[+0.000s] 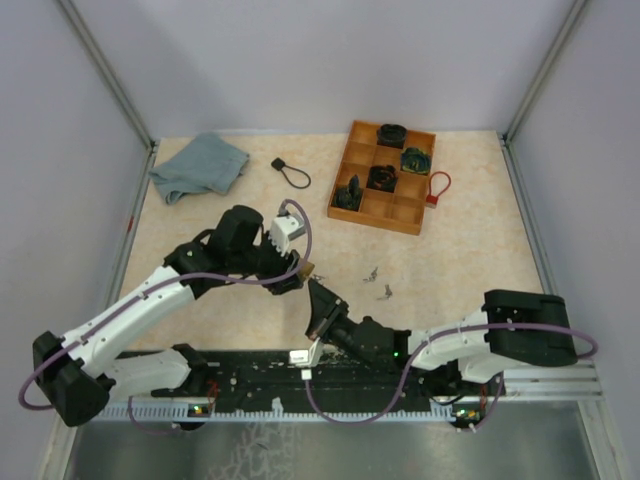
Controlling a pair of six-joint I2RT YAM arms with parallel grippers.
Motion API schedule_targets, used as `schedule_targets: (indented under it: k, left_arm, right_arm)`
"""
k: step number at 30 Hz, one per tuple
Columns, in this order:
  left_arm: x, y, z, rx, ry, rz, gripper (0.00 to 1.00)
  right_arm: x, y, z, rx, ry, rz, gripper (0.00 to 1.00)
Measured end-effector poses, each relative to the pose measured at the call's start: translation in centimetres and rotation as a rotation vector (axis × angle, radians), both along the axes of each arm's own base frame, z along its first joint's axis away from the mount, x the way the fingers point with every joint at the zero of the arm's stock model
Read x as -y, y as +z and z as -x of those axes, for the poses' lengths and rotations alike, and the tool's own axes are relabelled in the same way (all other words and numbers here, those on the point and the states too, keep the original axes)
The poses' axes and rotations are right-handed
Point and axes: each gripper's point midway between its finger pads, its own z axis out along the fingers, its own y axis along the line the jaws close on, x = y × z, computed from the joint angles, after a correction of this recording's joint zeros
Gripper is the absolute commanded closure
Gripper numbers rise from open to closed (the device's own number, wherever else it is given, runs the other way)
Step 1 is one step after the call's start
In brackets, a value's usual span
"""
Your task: Unlock with the key
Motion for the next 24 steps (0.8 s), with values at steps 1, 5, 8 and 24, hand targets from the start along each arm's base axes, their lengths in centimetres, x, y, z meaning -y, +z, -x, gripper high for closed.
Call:
schedule_targets:
  k: [1, 5, 8, 24]
  left_arm:
    - [0.0, 0.0, 0.0, -0.001, -0.001, 0.000, 1.00]
    - [0.5, 0.1, 0.7, -0.011, -0.034, 0.012, 1.00]
    - [0.4, 0.0, 0.8, -0.006, -0.041, 0.004, 1.00]
    - [-0.1, 0.5, 0.3, 0.092, -0.001, -0.035, 1.00]
  right_arm:
    - [-0.1, 0.0, 0.0, -0.003, 0.000, 0.000, 1.00]
    - [-0.5, -0.1, 0.0, -0.017, 0.004, 0.012, 1.00]
    - [-0.7, -0.3, 0.0, -0.033, 0.004, 0.021, 1.00]
    - [-0.8, -0.6, 0.5, -0.157, 0.031, -0.010, 0.59]
